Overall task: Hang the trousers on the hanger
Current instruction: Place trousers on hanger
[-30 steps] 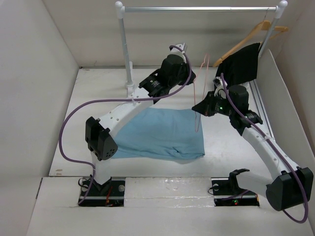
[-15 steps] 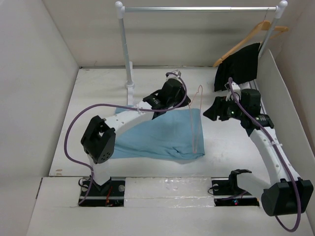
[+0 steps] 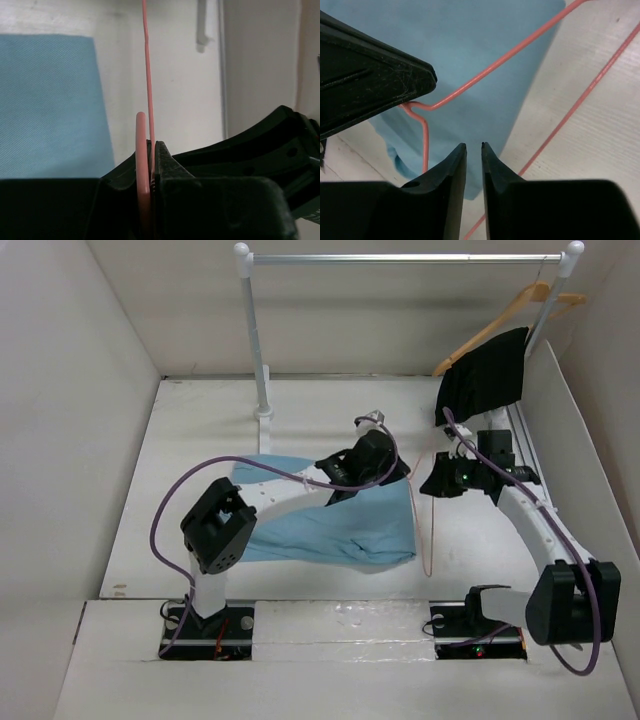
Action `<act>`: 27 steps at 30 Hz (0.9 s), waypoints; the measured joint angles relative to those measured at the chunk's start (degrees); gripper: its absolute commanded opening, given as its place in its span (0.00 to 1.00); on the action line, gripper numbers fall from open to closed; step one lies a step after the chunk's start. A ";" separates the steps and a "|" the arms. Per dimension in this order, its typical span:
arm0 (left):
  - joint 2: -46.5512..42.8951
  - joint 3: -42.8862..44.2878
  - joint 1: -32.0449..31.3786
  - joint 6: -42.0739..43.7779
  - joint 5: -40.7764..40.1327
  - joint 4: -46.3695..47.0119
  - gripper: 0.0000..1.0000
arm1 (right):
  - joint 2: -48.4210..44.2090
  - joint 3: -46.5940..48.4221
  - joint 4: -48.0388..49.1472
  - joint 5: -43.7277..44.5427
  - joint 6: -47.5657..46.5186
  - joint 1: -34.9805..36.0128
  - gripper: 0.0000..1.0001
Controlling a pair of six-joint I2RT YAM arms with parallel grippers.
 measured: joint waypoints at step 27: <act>3.63 -8.22 0.22 -2.29 -6.47 4.26 0.00 | 21.77 -14.36 33.07 -2.69 8.02 3.21 0.00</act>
